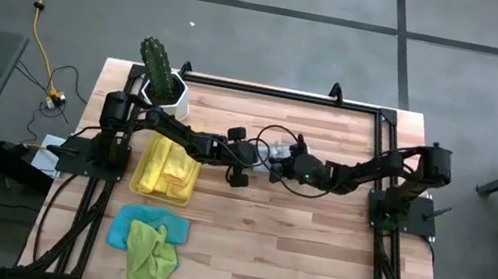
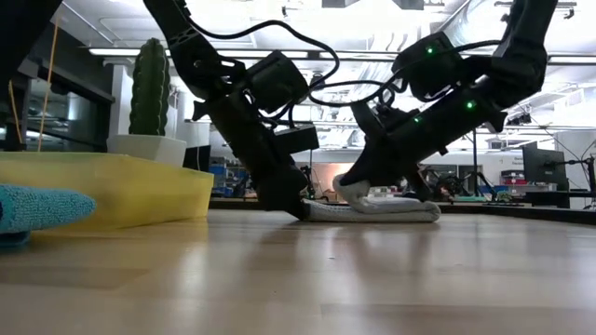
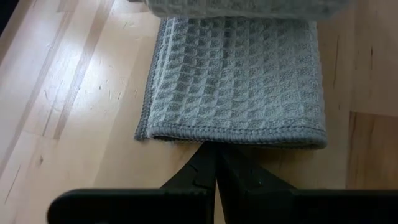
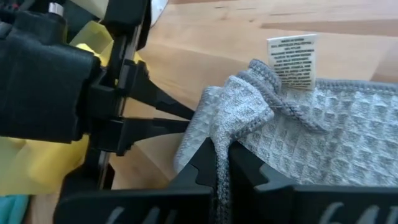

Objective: Fold microfiber towels
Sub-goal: Fold the gray microfiber towel

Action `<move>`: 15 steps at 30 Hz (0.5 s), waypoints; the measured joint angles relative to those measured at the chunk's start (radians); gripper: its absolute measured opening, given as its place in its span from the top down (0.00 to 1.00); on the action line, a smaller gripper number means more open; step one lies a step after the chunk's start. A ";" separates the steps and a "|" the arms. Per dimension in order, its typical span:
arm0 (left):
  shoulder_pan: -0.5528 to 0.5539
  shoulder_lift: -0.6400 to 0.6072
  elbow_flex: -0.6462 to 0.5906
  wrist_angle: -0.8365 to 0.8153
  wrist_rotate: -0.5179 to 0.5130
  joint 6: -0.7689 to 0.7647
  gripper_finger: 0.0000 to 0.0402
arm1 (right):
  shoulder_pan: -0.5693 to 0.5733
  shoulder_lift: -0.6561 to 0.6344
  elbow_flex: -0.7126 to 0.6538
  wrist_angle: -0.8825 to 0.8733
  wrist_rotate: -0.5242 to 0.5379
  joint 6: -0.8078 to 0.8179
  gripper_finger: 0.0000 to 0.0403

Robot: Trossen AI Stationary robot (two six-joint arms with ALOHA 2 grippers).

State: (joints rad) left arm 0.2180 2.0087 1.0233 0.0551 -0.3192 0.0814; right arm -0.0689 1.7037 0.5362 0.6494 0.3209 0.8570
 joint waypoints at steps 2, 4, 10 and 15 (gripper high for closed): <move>0.000 0.000 0.000 0.002 -0.001 0.000 1.00 | 0.000 0.004 0.000 0.019 -0.009 0.007 1.00; 0.000 0.000 0.000 0.002 -0.003 0.000 1.00 | 0.000 0.005 0.000 0.037 -0.015 0.008 1.00; 0.000 0.000 0.000 0.003 -0.006 0.000 1.00 | 0.000 0.005 0.000 0.075 -0.024 0.023 1.00; 0.000 0.000 0.000 0.003 -0.006 0.000 1.00 | 0.000 0.005 0.000 0.075 -0.061 0.026 1.00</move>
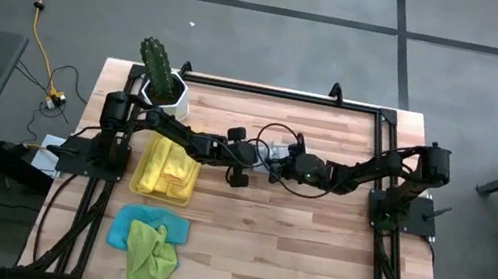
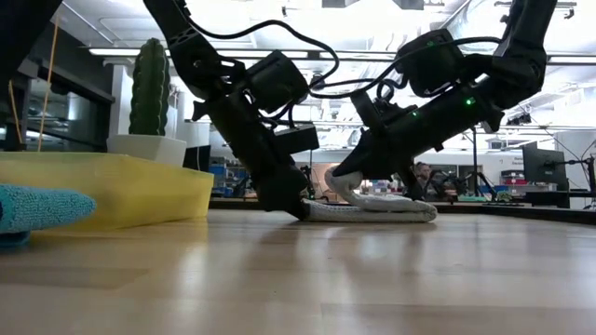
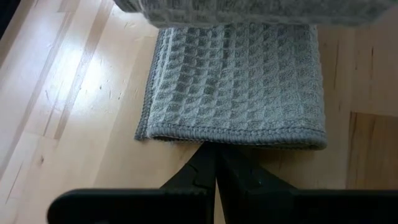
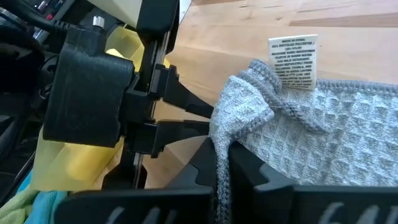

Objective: Fold microfiber towels
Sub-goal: Fold the gray microfiber towel, then put the folded gray microfiber towel into the yellow bin

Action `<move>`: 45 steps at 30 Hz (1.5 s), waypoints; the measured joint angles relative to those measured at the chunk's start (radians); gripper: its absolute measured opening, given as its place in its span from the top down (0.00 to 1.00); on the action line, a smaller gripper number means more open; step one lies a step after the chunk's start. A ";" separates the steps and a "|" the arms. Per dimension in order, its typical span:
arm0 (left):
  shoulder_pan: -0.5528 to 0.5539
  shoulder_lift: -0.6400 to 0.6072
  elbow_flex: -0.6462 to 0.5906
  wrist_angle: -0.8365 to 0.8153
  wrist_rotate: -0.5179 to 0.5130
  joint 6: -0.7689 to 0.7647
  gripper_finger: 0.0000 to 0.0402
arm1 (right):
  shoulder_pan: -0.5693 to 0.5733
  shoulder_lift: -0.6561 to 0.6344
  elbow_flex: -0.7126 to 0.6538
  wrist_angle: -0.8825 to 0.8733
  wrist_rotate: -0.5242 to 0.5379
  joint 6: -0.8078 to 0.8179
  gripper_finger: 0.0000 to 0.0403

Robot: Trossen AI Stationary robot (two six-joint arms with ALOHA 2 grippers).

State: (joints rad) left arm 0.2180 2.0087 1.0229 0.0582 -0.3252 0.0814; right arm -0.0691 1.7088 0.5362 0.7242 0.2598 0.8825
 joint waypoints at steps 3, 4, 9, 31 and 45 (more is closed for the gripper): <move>0.000 0.000 0.000 0.000 0.000 0.000 1.00 | 0.000 0.000 0.000 0.000 0.004 0.007 1.00; 0.000 0.000 0.000 0.000 0.000 0.000 1.00 | 0.000 0.000 0.000 0.000 0.014 0.007 1.00; 0.000 0.000 0.000 0.001 0.000 0.000 1.00 | 0.000 0.006 0.000 0.004 0.021 0.011 1.00; -0.013 -0.020 -0.001 -0.028 -0.093 0.009 1.00 | -0.003 -0.009 0.000 0.169 0.075 -0.169 0.42; -0.037 -0.294 -0.099 -0.117 -0.131 -0.023 1.00 | 0.017 -0.341 -0.001 -0.424 0.357 -0.313 0.42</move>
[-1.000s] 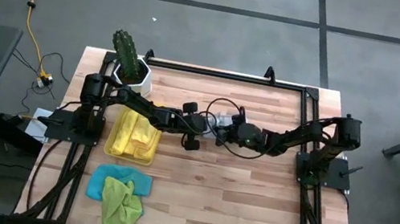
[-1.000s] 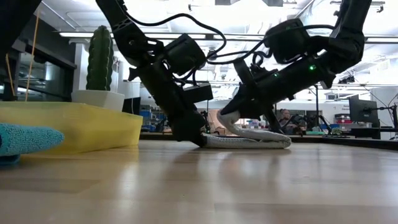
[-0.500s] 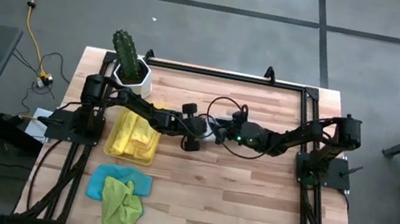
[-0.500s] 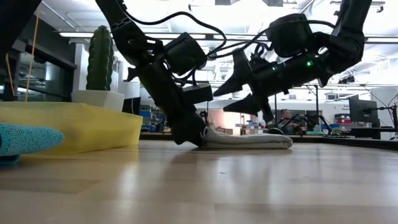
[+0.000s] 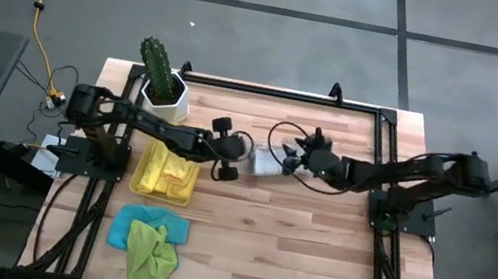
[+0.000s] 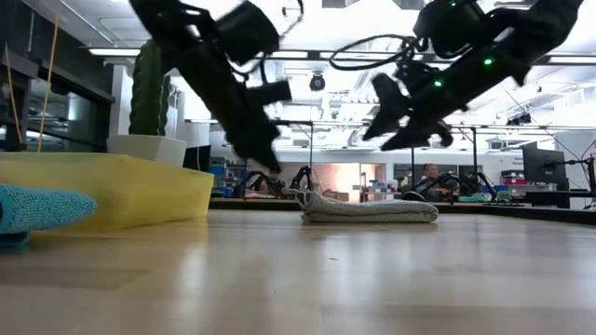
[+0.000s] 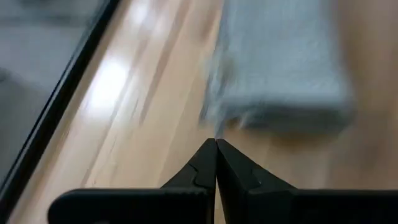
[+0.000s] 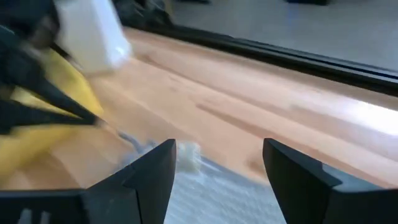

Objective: Fold microfiber towels
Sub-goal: Put the folded gray microfiber towel into the yellow bin

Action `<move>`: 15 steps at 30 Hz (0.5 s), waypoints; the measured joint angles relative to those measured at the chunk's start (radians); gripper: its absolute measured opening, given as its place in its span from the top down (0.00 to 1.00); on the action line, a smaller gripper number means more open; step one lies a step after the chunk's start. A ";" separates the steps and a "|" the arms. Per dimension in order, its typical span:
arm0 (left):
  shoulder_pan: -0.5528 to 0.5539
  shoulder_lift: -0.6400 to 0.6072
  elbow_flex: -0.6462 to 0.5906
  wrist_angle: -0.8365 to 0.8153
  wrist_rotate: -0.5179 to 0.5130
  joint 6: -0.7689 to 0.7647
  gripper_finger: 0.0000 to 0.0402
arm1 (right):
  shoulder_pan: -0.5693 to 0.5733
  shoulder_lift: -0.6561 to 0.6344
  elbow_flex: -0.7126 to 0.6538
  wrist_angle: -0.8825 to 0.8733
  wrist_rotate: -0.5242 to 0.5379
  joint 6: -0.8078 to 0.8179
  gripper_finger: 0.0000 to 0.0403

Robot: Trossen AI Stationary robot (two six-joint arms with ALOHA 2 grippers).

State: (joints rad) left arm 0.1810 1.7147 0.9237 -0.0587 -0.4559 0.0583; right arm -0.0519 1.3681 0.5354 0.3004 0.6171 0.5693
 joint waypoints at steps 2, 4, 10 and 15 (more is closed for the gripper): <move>0.000 -0.032 -0.058 0.155 0.112 0.019 1.00 | 0.013 -0.021 0.000 -0.094 0.036 0.033 0.42; 0.003 -0.049 -0.115 0.330 0.251 0.030 1.00 | 0.022 -0.032 0.000 -0.186 0.035 0.059 0.42; 0.011 -0.005 -0.168 0.496 0.433 0.023 1.00 | 0.026 -0.028 -0.004 -0.345 -0.036 0.091 0.42; 0.010 0.093 -0.165 0.568 0.456 0.023 1.00 | -0.004 -0.016 -0.059 -0.262 -0.124 0.085 0.43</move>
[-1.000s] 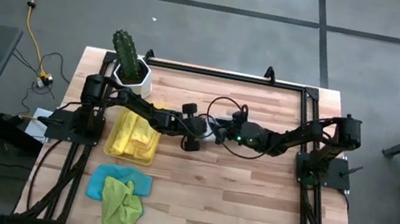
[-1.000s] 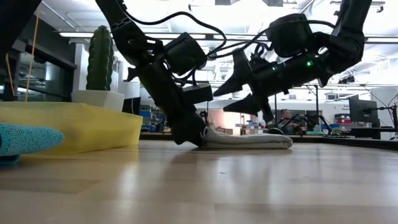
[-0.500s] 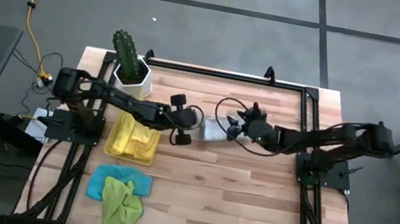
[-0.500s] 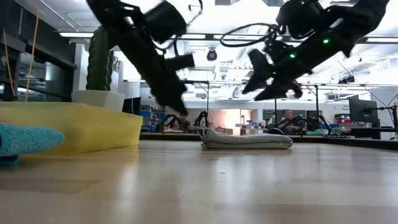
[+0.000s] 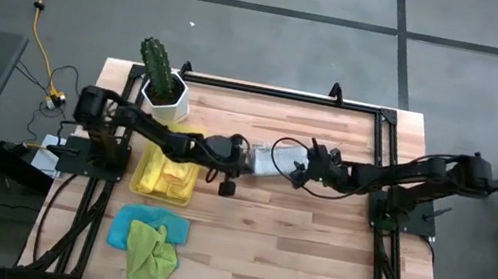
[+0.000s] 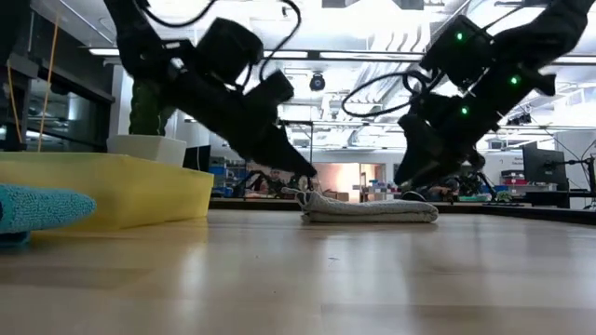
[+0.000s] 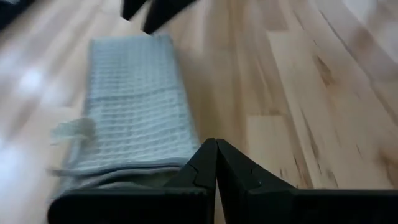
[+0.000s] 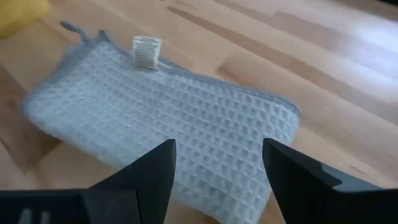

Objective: Fold microfiber towels
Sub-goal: Put the folded gray microfiber towel into the yellow bin

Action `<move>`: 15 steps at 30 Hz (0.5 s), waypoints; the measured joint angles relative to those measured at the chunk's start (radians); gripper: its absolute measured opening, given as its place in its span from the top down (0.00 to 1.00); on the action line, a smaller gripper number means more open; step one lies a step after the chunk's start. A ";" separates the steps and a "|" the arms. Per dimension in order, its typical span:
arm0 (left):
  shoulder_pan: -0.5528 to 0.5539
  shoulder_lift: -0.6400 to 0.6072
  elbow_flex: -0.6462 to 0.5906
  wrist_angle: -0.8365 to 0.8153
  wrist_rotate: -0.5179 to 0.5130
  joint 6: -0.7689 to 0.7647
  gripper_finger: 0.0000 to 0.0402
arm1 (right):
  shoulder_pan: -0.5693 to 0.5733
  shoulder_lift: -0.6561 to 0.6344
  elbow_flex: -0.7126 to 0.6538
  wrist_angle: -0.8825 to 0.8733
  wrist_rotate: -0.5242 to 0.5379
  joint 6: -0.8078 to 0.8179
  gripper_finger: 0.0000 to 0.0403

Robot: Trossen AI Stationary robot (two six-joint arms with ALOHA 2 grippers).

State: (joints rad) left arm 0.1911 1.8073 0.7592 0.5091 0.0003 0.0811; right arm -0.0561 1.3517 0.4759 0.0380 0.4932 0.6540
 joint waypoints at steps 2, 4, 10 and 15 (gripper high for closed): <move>-0.001 0.045 0.018 0.011 -0.006 0.001 1.00 | -0.013 0.013 -0.030 0.053 -0.003 0.001 0.44; 0.000 0.081 0.039 0.010 -0.032 0.001 1.00 | -0.025 0.032 -0.051 0.100 -0.006 0.001 0.45; 0.010 0.152 0.093 -0.012 -0.091 0.024 1.00 | -0.031 0.116 -0.060 0.167 -0.020 0.001 0.47; 0.026 0.154 0.098 -0.083 -0.195 0.027 1.00 | -0.028 0.182 -0.056 0.162 -0.020 0.015 0.48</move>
State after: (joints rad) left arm 0.2174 1.9617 0.8576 0.4259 -0.1945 0.1085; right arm -0.0841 1.5334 0.4202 0.1997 0.4736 0.6685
